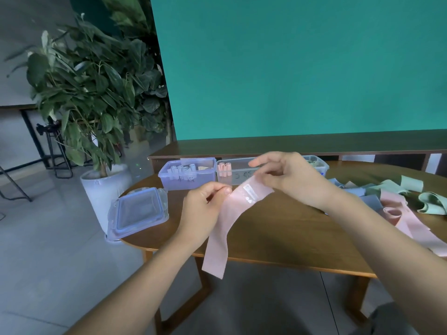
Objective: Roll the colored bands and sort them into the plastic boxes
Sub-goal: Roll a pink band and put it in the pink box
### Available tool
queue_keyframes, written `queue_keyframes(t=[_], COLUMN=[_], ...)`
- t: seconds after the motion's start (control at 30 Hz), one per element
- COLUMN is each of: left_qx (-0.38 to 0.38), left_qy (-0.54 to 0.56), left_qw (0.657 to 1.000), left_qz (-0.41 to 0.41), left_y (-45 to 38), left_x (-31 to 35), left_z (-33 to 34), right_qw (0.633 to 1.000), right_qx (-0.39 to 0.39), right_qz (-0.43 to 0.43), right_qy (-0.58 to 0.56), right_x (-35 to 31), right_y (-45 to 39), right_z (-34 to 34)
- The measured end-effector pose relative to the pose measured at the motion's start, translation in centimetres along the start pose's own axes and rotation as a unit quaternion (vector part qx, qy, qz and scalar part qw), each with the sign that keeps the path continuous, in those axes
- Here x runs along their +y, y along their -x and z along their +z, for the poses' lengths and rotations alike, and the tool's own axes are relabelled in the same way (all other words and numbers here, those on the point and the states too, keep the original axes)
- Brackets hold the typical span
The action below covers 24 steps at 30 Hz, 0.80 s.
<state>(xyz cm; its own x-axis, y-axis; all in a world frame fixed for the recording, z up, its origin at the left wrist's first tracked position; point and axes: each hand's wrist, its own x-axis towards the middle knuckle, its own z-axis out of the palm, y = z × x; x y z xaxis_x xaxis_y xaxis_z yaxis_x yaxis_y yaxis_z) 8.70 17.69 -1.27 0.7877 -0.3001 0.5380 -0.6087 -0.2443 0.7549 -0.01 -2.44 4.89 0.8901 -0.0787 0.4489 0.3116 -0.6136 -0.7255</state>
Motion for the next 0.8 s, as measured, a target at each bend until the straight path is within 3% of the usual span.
queue_keyframes(t=[0.23, 0.4, 0.5, 0.67, 0.8], left_qx=[-0.045, -0.084, -0.065, 0.006, 0.01], left_qy=[0.076, 0.17, 0.174, 0.2, 0.185], left_qw=[0.995, 0.982, 0.983, 0.98, 0.983], left_qz=[0.035, 0.004, 0.0, -0.011, -0.007], left_y=[0.2, -0.9, -1.2, -1.4, -1.6], left_x=[1.1, 3.2, 3.9, 3.8, 2.7], left_z=[0.2, 0.3, 0.7, 1.4, 2.0], right_qw=[0.999, 0.998, 0.995, 0.99, 0.974], right_qx=[-0.027, -0.022, 0.022, 0.021, 0.049], right_qz=[-0.022, -0.035, -0.031, 0.027, 0.075], right_qy=[-0.034, -0.037, -0.087, -0.138, -0.208], right_x=[-0.1, -0.5, -0.2, 1.1, 3.3], right_y=[-0.9, -1.3, -1.4, -1.1, -1.6], right_z=[0.9, 0.9, 0.7, 0.1, 0.9])
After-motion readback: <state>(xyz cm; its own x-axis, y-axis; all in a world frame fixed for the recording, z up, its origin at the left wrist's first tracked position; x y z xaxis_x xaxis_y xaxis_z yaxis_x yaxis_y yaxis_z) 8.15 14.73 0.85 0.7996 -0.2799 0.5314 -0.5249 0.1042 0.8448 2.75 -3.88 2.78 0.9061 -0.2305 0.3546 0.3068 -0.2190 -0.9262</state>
